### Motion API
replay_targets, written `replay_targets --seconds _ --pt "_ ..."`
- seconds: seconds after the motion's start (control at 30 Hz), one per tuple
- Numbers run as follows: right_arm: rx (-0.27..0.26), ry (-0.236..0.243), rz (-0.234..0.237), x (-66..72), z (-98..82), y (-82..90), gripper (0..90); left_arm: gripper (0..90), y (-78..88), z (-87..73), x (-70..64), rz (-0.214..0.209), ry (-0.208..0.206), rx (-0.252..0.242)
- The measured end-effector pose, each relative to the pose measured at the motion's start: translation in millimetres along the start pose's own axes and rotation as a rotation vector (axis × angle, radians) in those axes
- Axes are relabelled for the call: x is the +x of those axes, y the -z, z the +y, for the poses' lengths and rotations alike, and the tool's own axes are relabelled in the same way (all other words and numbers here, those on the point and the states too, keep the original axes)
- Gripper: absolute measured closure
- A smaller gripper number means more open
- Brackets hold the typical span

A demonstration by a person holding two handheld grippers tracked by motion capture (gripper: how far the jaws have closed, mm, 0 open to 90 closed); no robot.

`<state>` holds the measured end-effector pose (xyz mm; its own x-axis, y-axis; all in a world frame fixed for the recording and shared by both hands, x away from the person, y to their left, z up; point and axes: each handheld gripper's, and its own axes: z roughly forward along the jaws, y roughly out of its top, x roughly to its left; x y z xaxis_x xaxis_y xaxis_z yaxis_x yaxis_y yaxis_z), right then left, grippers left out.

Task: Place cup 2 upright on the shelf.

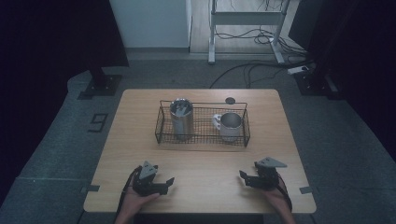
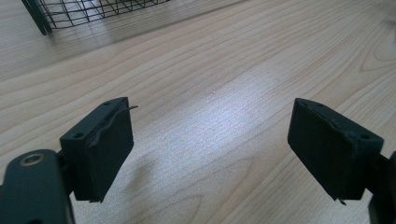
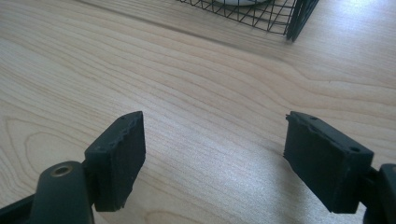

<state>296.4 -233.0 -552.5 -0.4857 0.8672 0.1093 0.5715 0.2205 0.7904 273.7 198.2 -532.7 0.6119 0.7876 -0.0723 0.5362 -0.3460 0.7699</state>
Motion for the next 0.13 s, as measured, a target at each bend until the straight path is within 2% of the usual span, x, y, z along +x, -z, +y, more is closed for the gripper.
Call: replay_targets --seconds 0.13 --pt "-0.002 0.005 -0.012 -0.2 -0.2 0.4 19.7 14.5 -0.6 0.2 0.1 0.001 -0.004 0.004"
